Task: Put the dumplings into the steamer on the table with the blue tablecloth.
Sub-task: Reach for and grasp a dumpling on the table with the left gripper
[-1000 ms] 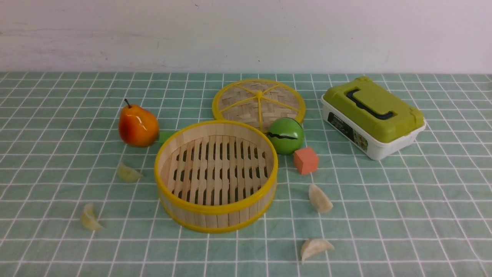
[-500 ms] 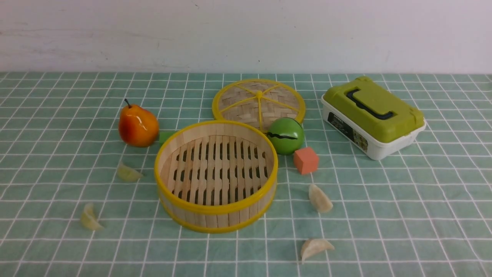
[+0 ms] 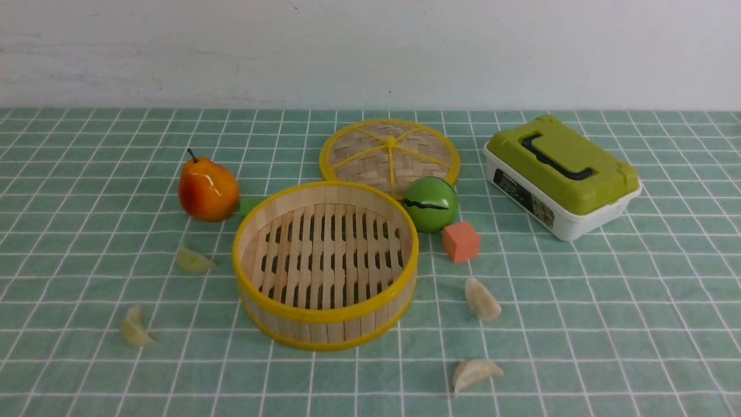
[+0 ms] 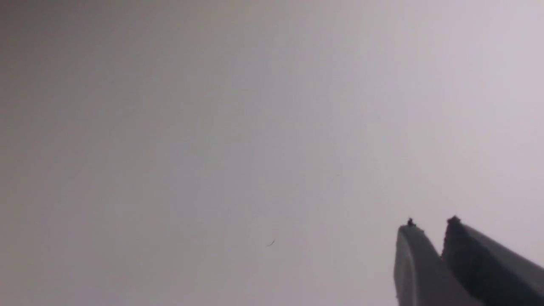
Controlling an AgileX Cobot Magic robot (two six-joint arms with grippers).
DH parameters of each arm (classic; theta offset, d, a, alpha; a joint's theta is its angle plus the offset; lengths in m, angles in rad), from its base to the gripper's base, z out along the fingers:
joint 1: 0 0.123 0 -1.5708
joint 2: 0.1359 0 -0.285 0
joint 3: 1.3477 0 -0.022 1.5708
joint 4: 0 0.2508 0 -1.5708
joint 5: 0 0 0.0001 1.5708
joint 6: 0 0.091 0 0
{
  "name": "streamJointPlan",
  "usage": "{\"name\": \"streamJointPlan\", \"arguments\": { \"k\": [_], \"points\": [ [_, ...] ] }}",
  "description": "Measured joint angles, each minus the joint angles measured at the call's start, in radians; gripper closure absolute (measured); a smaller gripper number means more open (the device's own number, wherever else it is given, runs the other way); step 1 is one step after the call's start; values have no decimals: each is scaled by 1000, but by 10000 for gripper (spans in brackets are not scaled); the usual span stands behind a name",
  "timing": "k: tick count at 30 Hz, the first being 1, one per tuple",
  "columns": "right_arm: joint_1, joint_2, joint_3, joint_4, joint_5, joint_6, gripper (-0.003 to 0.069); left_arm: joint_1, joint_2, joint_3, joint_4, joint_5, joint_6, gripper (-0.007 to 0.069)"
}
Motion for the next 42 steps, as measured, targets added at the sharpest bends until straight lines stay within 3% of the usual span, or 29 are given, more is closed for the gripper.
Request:
{"name": "streamJointPlan", "arguments": {
  "k": [2,6,9,11,15,18,23,28,32,36,38,42],
  "points": [
    [0,70,-111,-17,123,-78,673,0,89,-134,-4,117,51,561],
    [0,230,-226,-42,365,-217,676,0,304,-289,-17,257,82,562],
    [0,362,-255,-32,539,-251,673,0,490,-354,-43,431,58,580],
    [0,440,-255,15,680,-255,672,0,646,-407,-82,617,41,616],
    [0,554,-255,148,887,-329,671,0,878,-495,-144,836,42,638],
    [0,624,-255,222,996,-430,670,0,1031,-589,-199,907,88,638],
    [37,713,-255,339,1027,-612,667,0,1268,-793,-258,942,192,638],
    [114,765,-250,358,978,-679,665,0,1521,-998,-229,1085,202,631],
    [157,782,-241,358,956,-682,664,-11,1656,-1107,-148,1168,165,584],
    [183,785,-239,360,925,-682,662,-56,1782,-1189,8,1202,42,449],
    [184,785,-239,363,915,-682,662,-85,1847,-1217,98,1192,-49,335],
    [184,785,-239,363,901,-682,661,-99,1952,-1251,177,1158,-203,175]
  ]
}}
